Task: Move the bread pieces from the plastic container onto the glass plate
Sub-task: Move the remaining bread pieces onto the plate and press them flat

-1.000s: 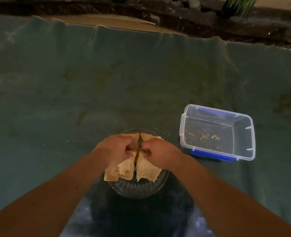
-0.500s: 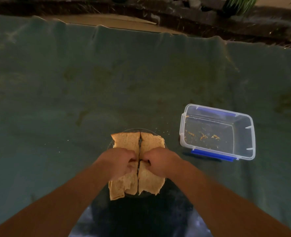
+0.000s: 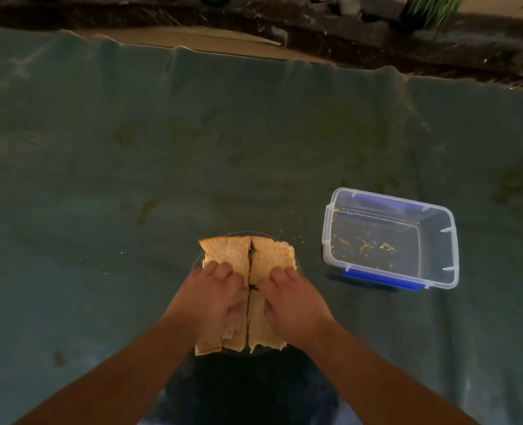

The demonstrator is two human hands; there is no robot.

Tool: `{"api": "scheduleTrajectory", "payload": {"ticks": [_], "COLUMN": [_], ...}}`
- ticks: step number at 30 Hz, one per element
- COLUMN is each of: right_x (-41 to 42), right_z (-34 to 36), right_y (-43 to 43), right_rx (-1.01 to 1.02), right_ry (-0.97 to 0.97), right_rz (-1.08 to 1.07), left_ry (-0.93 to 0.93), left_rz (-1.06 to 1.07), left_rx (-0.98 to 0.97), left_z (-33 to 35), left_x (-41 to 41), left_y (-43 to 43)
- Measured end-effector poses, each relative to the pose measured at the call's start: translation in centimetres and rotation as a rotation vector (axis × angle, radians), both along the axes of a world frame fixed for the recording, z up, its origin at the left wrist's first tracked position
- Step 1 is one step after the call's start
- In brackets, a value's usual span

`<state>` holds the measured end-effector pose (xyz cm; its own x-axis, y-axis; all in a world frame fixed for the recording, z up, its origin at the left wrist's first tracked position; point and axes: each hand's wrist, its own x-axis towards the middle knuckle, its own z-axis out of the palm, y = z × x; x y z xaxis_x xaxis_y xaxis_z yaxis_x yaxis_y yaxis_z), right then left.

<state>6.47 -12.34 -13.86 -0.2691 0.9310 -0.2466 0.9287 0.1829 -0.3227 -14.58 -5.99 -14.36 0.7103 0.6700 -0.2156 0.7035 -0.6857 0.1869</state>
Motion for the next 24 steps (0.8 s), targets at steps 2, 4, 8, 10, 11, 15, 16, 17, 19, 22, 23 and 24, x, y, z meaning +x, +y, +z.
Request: {"api": "scheduleTrajectory", "payload": {"ticks": [2, 4, 8, 10, 11, 15, 16, 17, 19, 22, 23, 24], "right_x": [0.3, 0.3, -0.2, -0.3, -0.3, -0.6, -0.7, -0.8, -0.9, -1.0, -1.2, -1.3], "right_z": [-0.1, -0.4, -1.2, -1.6, -1.7, -1.8, -1.7, -1.5, -0.7, 0.2, 0.3, 0.4], "right_y": [0.9, 1.7, 1.8, 1.8, 1.8, 2.0, 2.1, 2.1, 1.9, -0.1, -1.1, -2.0], "right_rx": [0.049, 0.014, -0.049, -0.059, -0.061, -0.078, -0.085, -0.092, -0.086, -0.039, -0.036, -0.041], "right_ry": [-0.002, -0.018, -0.062, -0.074, -0.077, -0.098, -0.103, -0.104, -0.088, -0.061, -0.055, -0.054], "right_rz": [-0.072, -0.095, -0.086, -0.103, -0.112, -0.124, -0.126, -0.129, -0.129, -0.077, -0.064, -0.056], "left_ry": [-0.022, 0.056, 0.143, 0.13, 0.13, 0.182, 0.189, 0.185, 0.116, 0.024, 0.037, 0.057], "left_rz": [0.097, 0.129, 0.137, 0.141, 0.141, 0.123, 0.12, 0.118, 0.116, 0.054, 0.032, 0.019], "left_rx": [0.035, -0.012, -0.077, -0.077, -0.074, -0.063, -0.065, -0.065, -0.048, -0.021, -0.03, -0.043], "left_z": [0.2, 0.1, -0.8, -0.9, -0.9, -0.5, -0.3, -0.1, 0.4, 0.1, -0.3, -0.7], "left_x": [0.3, 0.8, 1.3, 1.4, 1.4, 1.4, 1.4, 1.3, 0.9, -0.1, -0.5, -0.8], "left_y": [0.8, 1.3, 1.7, 1.8, 1.8, 2.2, 2.2, 2.0, 1.4, -1.2, -2.3, -3.3]}}
